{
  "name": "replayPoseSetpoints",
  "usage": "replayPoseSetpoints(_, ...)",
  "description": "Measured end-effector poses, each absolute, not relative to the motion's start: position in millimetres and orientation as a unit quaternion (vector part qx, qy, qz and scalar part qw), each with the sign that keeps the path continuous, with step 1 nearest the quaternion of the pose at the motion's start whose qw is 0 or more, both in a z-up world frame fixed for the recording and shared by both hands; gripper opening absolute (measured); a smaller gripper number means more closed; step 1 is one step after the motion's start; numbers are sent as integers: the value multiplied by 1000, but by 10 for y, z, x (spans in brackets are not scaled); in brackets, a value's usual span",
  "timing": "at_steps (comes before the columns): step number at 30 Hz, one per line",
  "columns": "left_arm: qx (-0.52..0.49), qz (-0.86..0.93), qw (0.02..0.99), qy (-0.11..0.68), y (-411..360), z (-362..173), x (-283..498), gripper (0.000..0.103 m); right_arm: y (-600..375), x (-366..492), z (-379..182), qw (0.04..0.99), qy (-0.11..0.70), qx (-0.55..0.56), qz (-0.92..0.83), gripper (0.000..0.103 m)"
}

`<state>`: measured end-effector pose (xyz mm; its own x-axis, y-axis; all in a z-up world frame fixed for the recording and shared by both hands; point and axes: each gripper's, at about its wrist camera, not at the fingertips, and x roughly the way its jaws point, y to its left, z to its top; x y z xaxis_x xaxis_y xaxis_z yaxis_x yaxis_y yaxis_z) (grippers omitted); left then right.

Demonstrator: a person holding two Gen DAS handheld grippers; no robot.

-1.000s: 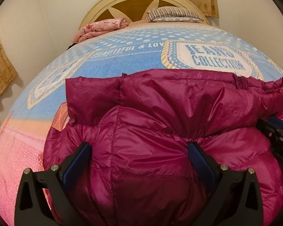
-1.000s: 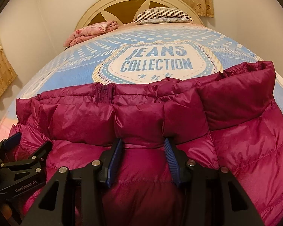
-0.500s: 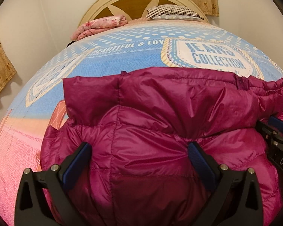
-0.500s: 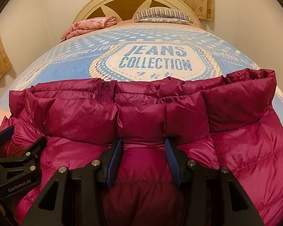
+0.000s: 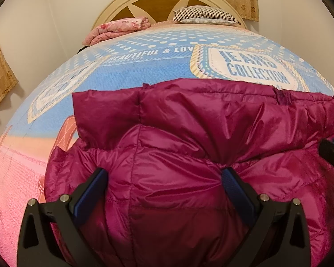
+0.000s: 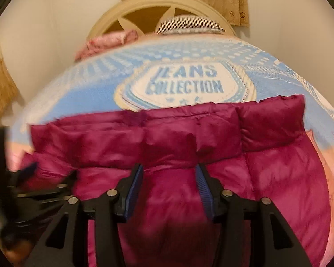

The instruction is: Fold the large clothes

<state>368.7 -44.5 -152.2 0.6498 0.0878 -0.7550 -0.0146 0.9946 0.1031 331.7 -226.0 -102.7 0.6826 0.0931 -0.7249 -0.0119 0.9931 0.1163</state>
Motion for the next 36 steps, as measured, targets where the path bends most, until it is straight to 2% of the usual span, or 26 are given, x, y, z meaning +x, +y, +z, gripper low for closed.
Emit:
replayPoseSetpoints(13, 30, 26, 908, 418, -409, -1477, 3646, 103, -2023, 3224, -1360, 909, 415, 7, 32, 56)
replayPoseSetpoints(18, 24, 31, 916, 399, -295, -1284, 3326, 103, -2033, 3238, -1376, 908, 418, 3, 32, 57)
replayPoseSetpoints(23, 30, 50, 927, 369, -55, -1192, 2959, 103, -2025, 3237, -1315, 906, 422, 1, 36, 57)
replayPoseSetpoints(29, -7, 41, 911, 410, 111, -1444, 3038, 103, -1930, 3158, -1009, 917, 394, 29, 56, 57)
replayPoseSetpoints(33, -4, 43, 910, 413, 66, -1467, 3071, 103, -1795, 3458, -959, 912, 408, 13, 37, 57)
replayPoseSetpoints(36, -5, 40, 910, 413, 39, -1466, 3060, 103, -1836, 3837, -1191, 886, 463, 27, 15, 57)
